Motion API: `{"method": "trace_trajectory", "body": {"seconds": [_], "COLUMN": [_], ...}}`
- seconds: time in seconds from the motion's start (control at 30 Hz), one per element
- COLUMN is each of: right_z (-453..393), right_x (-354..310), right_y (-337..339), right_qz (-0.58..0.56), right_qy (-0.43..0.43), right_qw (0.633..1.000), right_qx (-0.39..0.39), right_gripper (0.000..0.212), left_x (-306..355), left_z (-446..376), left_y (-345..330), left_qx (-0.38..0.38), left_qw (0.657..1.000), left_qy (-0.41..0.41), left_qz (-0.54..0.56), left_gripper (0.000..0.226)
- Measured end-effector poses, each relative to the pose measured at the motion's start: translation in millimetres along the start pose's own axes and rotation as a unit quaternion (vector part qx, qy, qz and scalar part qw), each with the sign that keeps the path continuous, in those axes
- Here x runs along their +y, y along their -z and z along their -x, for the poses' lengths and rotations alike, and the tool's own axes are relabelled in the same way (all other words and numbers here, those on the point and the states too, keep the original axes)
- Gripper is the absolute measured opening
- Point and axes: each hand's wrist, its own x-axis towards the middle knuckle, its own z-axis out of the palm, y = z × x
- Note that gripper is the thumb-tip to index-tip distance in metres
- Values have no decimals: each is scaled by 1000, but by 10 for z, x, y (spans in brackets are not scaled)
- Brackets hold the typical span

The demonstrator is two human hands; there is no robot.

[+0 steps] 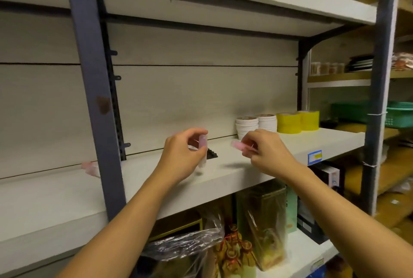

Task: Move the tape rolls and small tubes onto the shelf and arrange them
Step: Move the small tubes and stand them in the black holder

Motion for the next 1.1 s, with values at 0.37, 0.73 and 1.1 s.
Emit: {"method": "trace_trajectory", "body": {"seconds": [0.37,0.73,1.1], "right_z": [-911,-1600,-1808], "right_x": [235,-12,-231], "right_y": [-497,-798,-1338], "right_qz": [-127,-284,-313], "right_qy": [100,108,183], "right_qw": [987,953,932], "right_qx": [-2,-6,9], "right_gripper": [8,21,36], "left_x": [-59,-519,-996], "left_z": [-513,-1088,-1076], "left_y": [34,3,-124], "left_qx": [53,98,92], "left_qw": [994,976,965], "left_qy": [61,95,91], "left_qz": [-68,-170,-228], "left_gripper": [30,32,41]}}
